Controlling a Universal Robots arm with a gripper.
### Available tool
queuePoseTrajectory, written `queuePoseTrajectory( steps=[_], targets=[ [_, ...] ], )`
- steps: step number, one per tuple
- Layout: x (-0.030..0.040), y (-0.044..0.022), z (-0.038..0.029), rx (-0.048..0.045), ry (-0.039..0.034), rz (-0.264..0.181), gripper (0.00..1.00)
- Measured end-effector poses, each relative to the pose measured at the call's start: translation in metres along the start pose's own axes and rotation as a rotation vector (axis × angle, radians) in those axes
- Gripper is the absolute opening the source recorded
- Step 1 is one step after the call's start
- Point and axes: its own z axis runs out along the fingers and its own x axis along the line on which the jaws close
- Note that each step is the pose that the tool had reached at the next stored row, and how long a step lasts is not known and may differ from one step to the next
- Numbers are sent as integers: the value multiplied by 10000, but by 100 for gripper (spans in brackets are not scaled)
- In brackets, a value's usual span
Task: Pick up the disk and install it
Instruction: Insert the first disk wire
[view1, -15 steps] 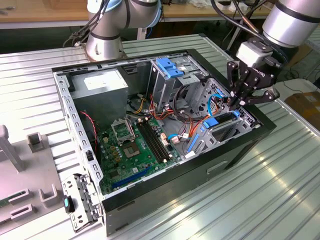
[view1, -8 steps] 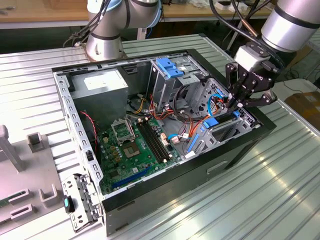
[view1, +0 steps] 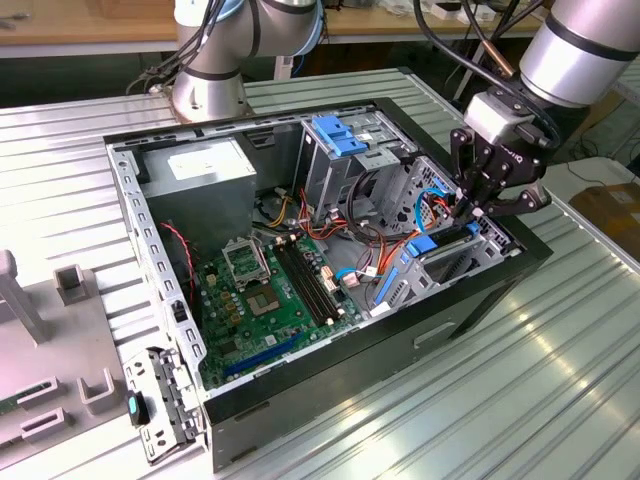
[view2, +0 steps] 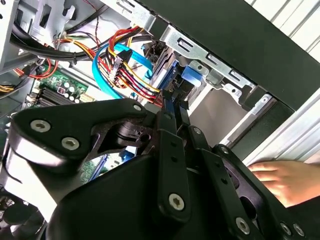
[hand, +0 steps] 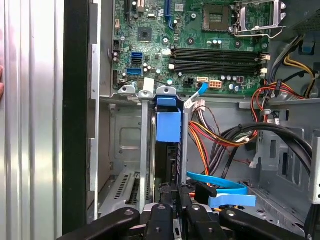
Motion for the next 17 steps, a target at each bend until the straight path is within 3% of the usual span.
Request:
queuePoseTrajectory(
  steps=[4, 8, 11, 17],
  targets=[
    [5, 2, 23, 1, -139, -129, 17],
    [22, 2, 32, 2, -229, -219, 17],
    [54, 11, 42, -4, -253, -456, 17],
    [57, 14, 70, 4, -283, -391, 17]
  ],
)
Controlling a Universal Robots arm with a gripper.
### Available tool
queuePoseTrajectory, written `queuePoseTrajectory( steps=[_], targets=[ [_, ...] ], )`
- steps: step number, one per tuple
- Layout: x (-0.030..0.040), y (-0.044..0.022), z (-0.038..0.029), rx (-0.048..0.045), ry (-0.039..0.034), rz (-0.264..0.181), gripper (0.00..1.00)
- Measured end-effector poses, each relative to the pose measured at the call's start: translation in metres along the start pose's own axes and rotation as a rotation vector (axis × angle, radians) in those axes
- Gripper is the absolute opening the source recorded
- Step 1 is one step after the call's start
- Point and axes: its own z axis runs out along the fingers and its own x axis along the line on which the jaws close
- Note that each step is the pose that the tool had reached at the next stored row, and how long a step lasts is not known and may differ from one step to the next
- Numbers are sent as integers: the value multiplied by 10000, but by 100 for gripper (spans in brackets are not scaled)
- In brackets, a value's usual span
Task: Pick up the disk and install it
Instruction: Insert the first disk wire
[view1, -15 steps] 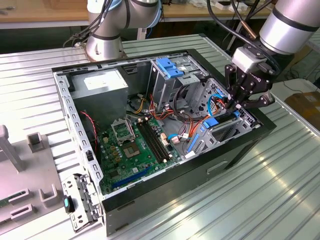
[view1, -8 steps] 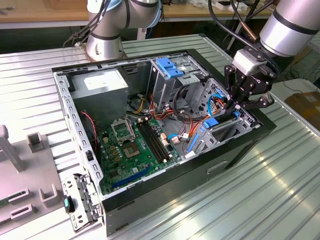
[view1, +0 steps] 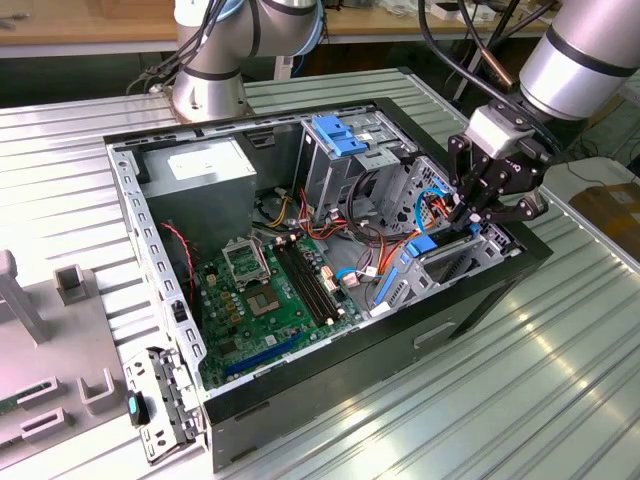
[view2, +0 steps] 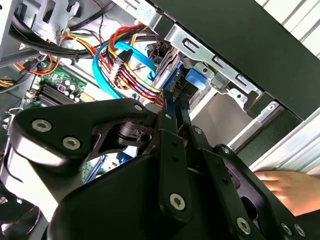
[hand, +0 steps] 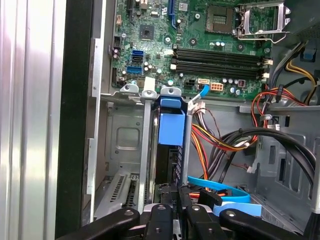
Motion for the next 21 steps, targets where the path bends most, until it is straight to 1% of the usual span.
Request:
queuePoseTrajectory(
  steps=[12, 16, 21],
  targets=[
    [1, 1, 15, 7, 3, 91, 17],
    [1, 3, 23, 14, -15, 92, 17],
    [1, 3, 21, 18, -16, 92, 17]
  ],
)
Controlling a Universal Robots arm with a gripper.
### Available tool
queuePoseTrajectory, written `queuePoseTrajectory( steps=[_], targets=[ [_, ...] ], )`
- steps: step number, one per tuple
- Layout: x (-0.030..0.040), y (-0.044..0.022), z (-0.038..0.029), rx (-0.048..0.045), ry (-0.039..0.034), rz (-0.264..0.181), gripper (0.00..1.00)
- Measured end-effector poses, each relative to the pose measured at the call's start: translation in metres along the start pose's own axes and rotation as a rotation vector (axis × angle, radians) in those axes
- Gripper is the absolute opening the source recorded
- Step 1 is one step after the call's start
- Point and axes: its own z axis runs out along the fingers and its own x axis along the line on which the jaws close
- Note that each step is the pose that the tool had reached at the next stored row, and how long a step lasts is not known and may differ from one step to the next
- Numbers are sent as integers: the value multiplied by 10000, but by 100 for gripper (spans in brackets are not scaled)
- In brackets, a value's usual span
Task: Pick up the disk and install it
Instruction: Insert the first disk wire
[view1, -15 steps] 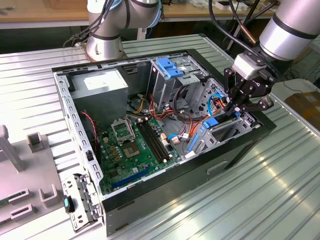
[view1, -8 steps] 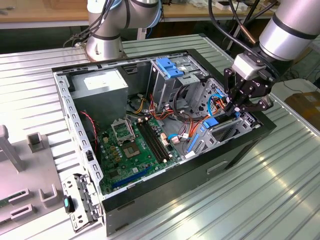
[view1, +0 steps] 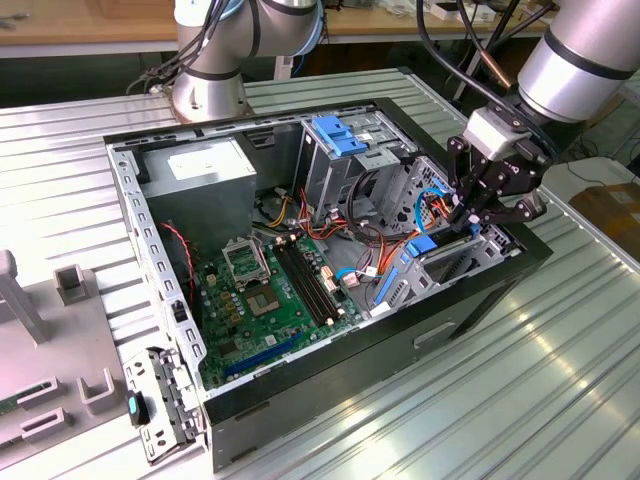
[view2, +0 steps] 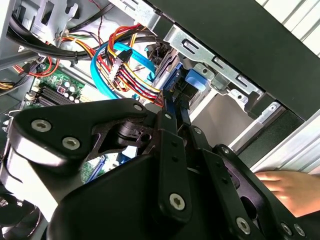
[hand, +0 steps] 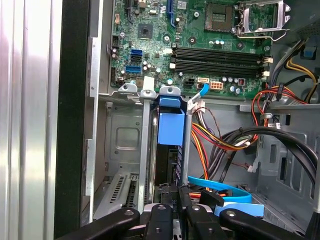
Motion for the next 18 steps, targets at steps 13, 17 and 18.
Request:
queuePoseTrajectory(
  steps=[13, 17, 18],
  targets=[
    [-2, 18, -13, 66, -18, 217, 17],
    [0, 19, 15, 70, -95, 220, 17],
    [0, 19, 18, 70, -106, 220, 17]
  ],
)
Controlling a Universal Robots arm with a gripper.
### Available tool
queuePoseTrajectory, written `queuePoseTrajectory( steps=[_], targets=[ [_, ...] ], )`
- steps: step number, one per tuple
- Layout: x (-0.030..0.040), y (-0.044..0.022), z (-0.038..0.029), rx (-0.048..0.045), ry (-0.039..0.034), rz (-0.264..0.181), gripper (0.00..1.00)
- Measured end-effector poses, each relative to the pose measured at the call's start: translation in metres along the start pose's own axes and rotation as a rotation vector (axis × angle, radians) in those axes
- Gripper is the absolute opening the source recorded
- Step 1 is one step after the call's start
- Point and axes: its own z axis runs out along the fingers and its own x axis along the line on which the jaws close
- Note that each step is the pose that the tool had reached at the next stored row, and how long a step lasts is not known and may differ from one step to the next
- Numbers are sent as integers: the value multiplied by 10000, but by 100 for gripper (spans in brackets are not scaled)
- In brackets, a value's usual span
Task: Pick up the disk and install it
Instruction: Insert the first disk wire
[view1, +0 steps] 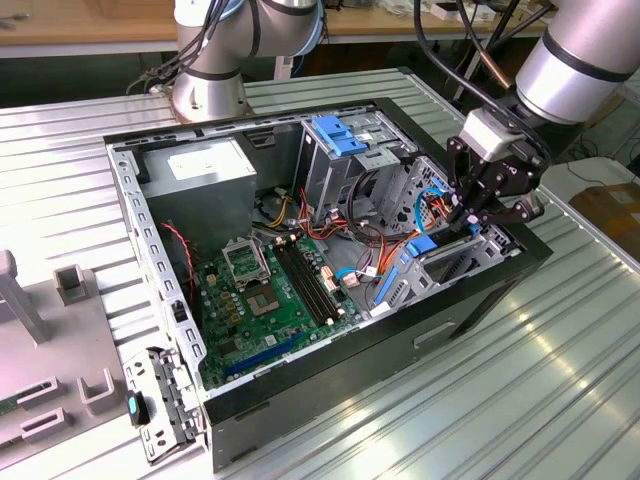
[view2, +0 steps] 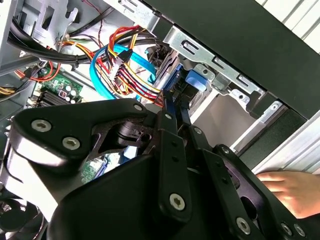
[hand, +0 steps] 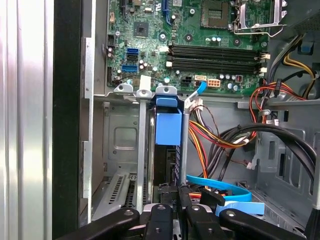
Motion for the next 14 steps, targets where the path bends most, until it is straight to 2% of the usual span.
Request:
queuePoseTrajectory(
  steps=[9, 10, 12, 14],
  targets=[
    [2, 2, 41, 4, -90, 3, 18],
    [2, -5, 36, 7, -185, 6, 24],
    [2, -24, 20, 7, -217, 8, 24],
    [0, -46, -28, 11, -290, 11, 24]
  ],
)
